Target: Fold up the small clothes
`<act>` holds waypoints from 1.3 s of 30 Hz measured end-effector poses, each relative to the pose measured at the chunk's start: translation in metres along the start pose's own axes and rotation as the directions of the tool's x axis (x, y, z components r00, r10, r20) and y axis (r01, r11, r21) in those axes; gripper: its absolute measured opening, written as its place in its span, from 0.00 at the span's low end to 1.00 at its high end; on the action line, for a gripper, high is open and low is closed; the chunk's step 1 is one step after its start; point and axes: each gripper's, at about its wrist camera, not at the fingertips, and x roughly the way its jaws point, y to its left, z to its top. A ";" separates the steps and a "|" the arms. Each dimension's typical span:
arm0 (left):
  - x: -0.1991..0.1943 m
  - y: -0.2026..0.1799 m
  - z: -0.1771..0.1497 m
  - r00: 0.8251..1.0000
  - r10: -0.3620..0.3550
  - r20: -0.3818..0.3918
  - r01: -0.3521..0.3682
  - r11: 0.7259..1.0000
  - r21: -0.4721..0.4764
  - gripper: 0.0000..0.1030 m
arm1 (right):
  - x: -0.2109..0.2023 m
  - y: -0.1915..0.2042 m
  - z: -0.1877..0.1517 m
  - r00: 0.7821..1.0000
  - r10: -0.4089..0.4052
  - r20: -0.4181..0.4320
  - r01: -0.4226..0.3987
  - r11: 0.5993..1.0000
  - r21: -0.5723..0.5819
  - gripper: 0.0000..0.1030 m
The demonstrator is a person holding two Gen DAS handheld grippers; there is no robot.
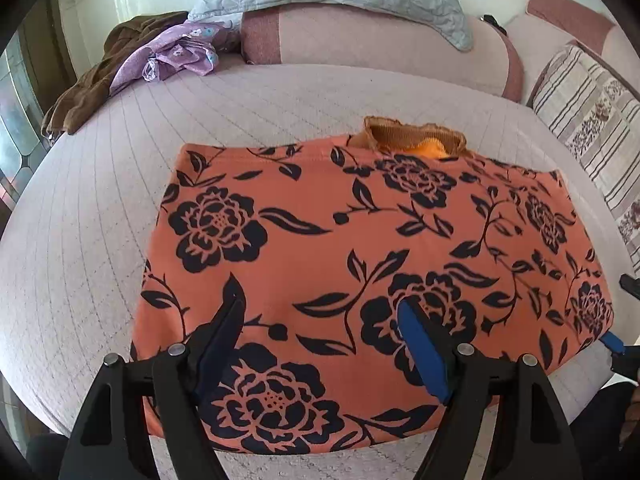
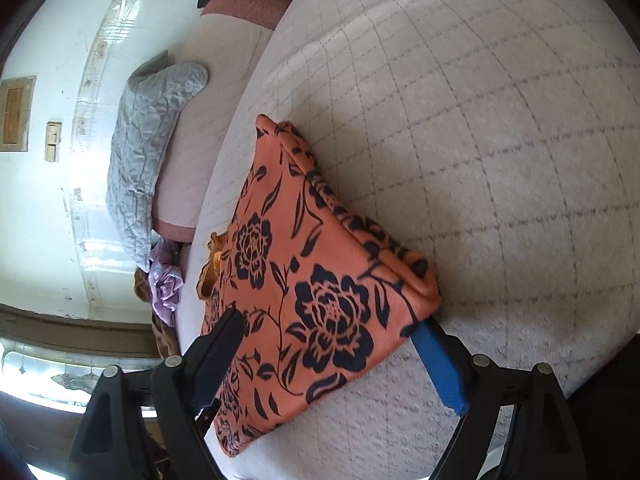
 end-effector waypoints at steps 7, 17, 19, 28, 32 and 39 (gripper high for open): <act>-0.001 0.002 0.007 1.000 -0.022 -0.001 0.022 1.000 -0.011 0.77 | 0.003 0.003 0.001 0.999 -0.022 0.027 0.021 1.000 0.020 0.85; 0.000 -0.029 0.016 0.997 -0.070 0.029 0.070 0.997 0.016 0.77 | 0.009 0.004 0.008 0.998 -0.024 0.055 0.023 0.999 0.024 0.85; 0.011 -0.040 0.016 0.998 -0.070 0.003 0.070 0.997 0.034 0.77 | 0.009 0.007 0.009 0.997 -0.026 0.067 0.026 1.000 0.008 0.85; 0.021 -0.062 0.019 0.999 -0.033 -0.018 0.034 0.997 0.073 0.77 | 0.014 0.022 0.005 0.990 -0.107 0.094 0.119 0.984 -0.131 0.77; 0.037 -0.061 0.017 0.998 -0.029 -0.053 0.034 0.996 0.079 0.78 | 0.013 0.026 0.006 0.987 -0.114 0.115 0.131 0.979 -0.153 0.78; 0.015 -0.068 0.021 0.999 -0.049 0.023 0.046 0.994 0.102 0.78 | 0.029 0.038 0.003 0.970 -0.205 0.130 0.233 0.933 -0.274 0.31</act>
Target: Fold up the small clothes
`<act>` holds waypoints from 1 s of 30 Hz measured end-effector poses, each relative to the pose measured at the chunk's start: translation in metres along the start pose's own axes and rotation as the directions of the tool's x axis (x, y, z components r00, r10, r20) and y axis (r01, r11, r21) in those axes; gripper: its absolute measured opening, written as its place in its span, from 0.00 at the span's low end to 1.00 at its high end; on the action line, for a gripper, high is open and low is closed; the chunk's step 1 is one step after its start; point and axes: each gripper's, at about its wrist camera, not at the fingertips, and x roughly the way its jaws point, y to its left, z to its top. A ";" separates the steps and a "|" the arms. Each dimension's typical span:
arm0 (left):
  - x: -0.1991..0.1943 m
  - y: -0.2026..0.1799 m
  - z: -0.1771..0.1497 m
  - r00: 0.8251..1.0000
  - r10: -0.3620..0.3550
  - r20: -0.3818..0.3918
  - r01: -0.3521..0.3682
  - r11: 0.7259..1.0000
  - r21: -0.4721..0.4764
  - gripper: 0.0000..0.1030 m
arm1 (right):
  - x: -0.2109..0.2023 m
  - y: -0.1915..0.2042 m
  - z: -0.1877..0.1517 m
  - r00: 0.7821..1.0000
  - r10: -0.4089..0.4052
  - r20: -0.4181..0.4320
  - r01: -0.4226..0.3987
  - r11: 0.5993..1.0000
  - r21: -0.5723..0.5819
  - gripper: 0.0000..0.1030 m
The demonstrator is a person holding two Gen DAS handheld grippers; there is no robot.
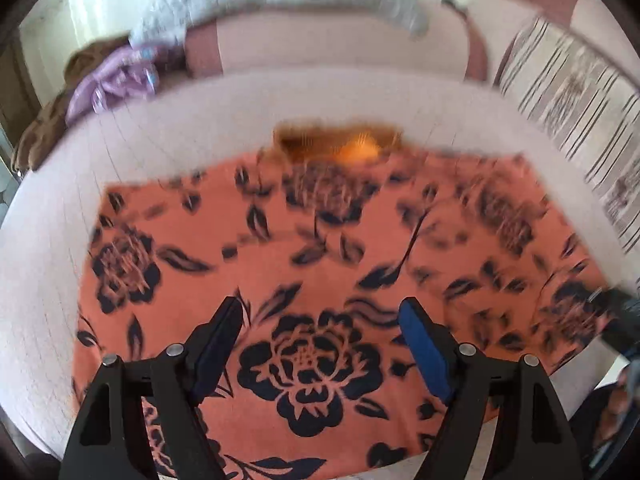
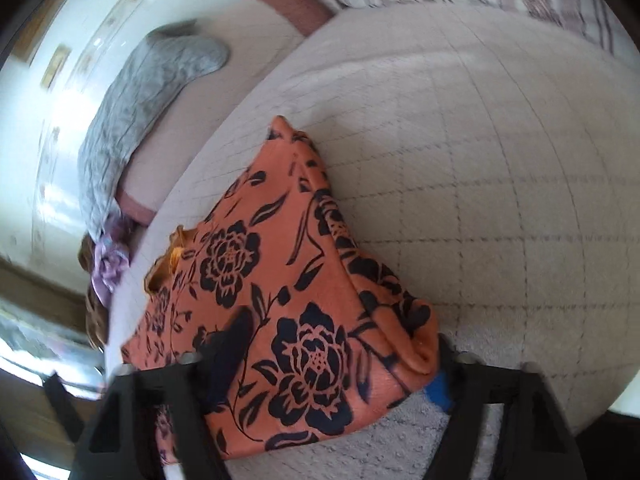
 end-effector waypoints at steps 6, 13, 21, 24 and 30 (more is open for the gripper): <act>0.032 -0.006 -0.012 0.997 0.038 -0.069 -0.035 0.999 0.039 0.82 | 0.004 -0.005 -0.002 1.000 -0.015 -0.023 0.015 0.999 0.038 0.44; 0.031 -0.005 -0.009 0.997 0.033 -0.075 -0.031 0.999 0.028 0.82 | -0.001 -0.003 -0.002 0.999 0.026 -0.018 -0.026 0.999 0.044 0.72; 0.028 -0.001 -0.008 0.996 0.032 -0.088 -0.031 0.999 0.013 0.82 | -0.013 0.019 -0.007 0.992 -0.128 0.022 0.130 0.986 -0.108 0.14; 0.005 0.001 -0.001 1.000 0.007 -0.012 -0.007 1.000 -0.022 0.81 | -0.007 -0.003 -0.007 0.993 -0.113 -0.031 0.111 0.993 -0.049 0.27; 0.035 -0.012 -0.014 0.998 0.041 -0.053 -0.038 0.998 0.057 0.84 | -0.065 -0.028 0.015 0.994 -0.066 0.088 0.064 0.998 0.024 0.73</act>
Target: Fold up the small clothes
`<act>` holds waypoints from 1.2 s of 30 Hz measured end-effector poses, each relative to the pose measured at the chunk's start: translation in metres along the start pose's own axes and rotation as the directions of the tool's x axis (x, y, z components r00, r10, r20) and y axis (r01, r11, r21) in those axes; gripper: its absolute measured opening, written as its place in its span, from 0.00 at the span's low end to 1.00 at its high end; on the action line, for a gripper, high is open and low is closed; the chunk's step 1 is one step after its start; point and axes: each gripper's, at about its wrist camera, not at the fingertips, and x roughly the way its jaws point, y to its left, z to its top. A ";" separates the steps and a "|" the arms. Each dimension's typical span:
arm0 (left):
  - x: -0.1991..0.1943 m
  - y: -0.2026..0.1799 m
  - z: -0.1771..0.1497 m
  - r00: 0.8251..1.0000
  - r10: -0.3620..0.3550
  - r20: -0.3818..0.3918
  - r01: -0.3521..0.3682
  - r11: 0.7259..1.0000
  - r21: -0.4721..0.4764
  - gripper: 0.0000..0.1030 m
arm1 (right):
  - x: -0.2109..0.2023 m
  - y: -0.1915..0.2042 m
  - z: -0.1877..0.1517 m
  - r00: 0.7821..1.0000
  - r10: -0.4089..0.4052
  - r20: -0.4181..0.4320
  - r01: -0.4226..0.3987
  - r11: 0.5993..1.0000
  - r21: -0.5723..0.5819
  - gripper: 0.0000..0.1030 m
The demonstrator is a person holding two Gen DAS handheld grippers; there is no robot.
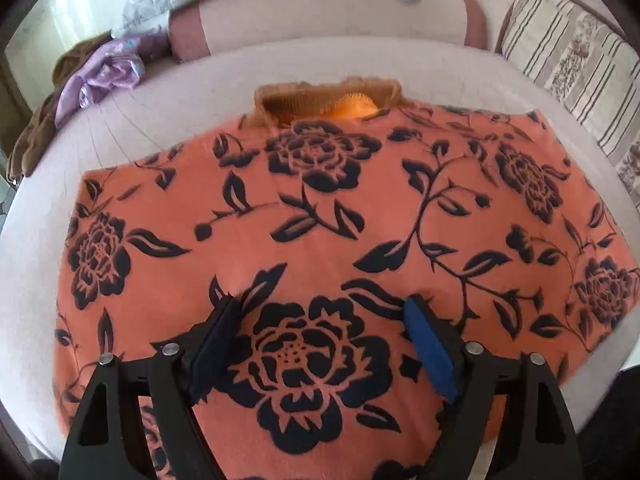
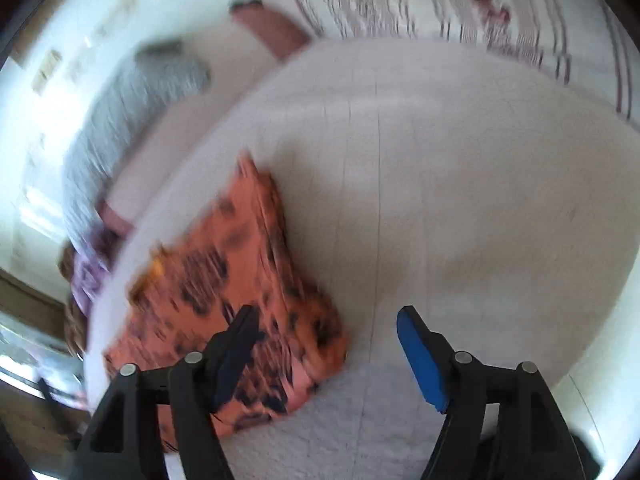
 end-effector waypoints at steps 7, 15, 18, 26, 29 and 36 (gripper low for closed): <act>0.002 0.001 0.001 1.000 -0.001 -0.003 0.001 1.000 0.007 0.85 | 0.068 0.058 0.088 0.970 0.162 -0.178 -0.199 0.957 -0.212 0.73; 0.004 0.002 -0.003 1.000 -0.001 0.004 0.001 1.000 0.000 0.87 | 0.168 0.106 0.117 0.940 0.026 -0.341 -0.147 0.931 -0.335 0.15; 0.005 0.001 -0.003 1.000 0.012 -0.002 -0.012 1.000 0.002 0.88 | 0.171 0.087 0.118 0.965 -0.017 -0.262 -0.049 0.969 -0.241 0.32; -0.030 0.024 -0.010 0.999 -0.012 0.033 0.015 0.997 -0.071 0.87 | 0.049 0.062 0.080 0.993 0.097 -0.061 -0.105 0.985 -0.140 0.72; -0.032 0.031 -0.028 1.000 -0.008 0.023 0.010 0.997 -0.075 0.87 | 0.015 0.061 0.030 0.967 0.225 -0.119 -0.236 0.968 -0.085 0.72; -0.040 0.031 -0.034 1.000 0.022 -0.002 -0.022 0.999 -0.035 0.87 | 0.045 0.015 -0.046 0.948 0.231 -0.221 -0.201 0.968 0.148 0.69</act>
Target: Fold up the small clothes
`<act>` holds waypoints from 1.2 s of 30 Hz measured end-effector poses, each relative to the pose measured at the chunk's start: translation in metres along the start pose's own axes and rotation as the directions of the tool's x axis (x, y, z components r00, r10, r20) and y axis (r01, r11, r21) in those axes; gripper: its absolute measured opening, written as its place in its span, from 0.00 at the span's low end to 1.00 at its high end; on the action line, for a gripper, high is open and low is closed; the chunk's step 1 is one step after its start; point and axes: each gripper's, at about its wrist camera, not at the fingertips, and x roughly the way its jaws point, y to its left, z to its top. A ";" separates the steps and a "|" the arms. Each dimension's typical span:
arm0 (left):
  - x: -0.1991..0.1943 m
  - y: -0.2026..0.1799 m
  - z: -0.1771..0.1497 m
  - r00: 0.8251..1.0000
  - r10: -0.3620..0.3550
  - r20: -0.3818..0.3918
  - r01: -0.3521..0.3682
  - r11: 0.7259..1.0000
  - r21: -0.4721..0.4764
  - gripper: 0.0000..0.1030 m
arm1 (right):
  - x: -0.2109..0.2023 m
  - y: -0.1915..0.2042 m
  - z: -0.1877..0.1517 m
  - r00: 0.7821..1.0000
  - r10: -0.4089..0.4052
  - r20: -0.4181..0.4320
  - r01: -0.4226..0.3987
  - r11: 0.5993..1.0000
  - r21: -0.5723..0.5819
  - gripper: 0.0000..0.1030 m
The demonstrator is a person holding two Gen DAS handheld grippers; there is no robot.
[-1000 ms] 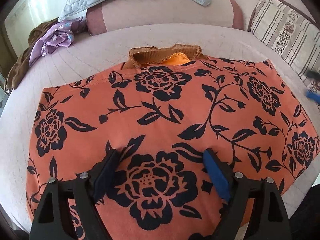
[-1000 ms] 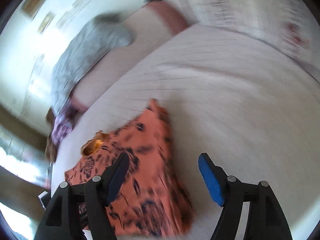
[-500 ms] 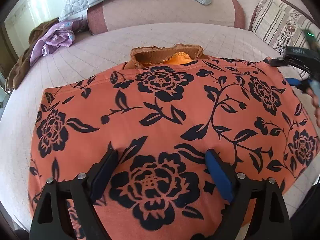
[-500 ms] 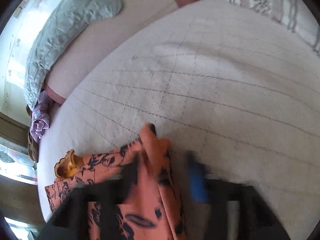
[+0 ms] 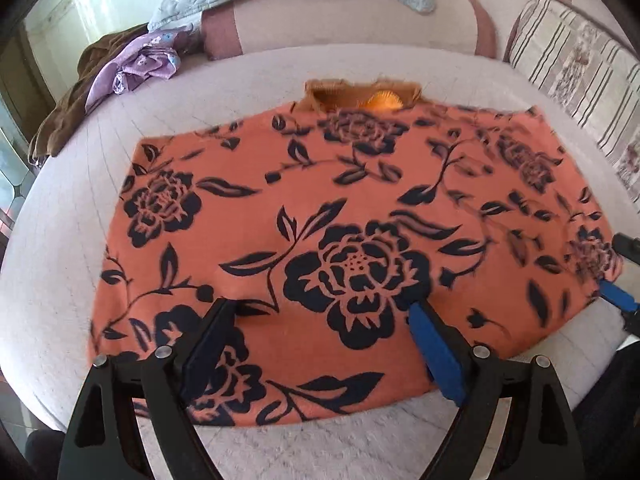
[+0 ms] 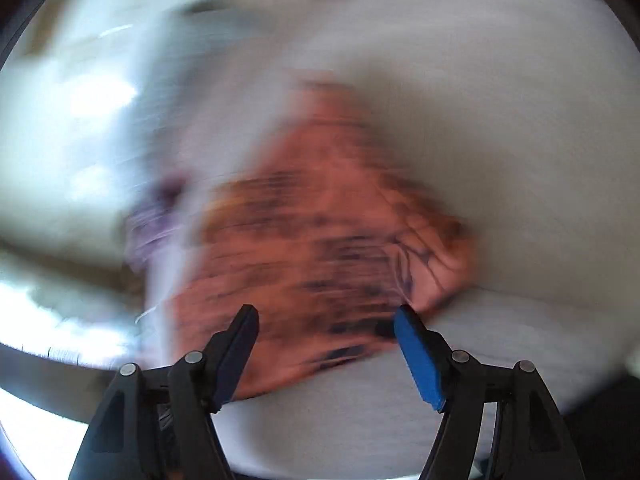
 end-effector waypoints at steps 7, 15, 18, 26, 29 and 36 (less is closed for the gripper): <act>-0.021 0.008 0.007 0.999 -0.007 0.047 0.010 0.998 -0.063 0.87 | -0.024 -0.002 -0.030 0.998 0.007 0.065 -0.007 1.000 -0.002 0.85; -0.021 -0.007 0.017 0.998 -0.004 0.068 0.007 0.999 -0.036 0.87 | -0.011 -0.009 -0.001 0.991 0.020 0.134 -0.033 0.995 0.092 0.62; -0.013 -0.014 0.022 0.998 -0.002 0.069 0.003 1.000 -0.024 0.87 | -0.014 0.001 0.005 0.985 -0.027 0.169 0.018 0.998 0.055 0.33; -0.015 -0.025 0.027 0.992 0.004 0.124 -0.004 1.000 -0.003 0.87 | -0.010 -0.004 -0.002 0.987 -0.024 0.158 0.015 0.998 0.059 0.68; 0.016 -0.033 0.024 0.999 0.020 0.035 -0.021 0.999 0.030 0.87 | -0.007 0.009 0.003 0.982 -0.042 0.182 0.046 0.999 -0.020 0.68; -0.024 -0.031 0.024 0.983 0.043 0.176 -0.054 0.997 0.060 0.86 | 0.003 0.021 0.019 0.976 -0.139 0.169 0.153 0.985 -0.076 0.19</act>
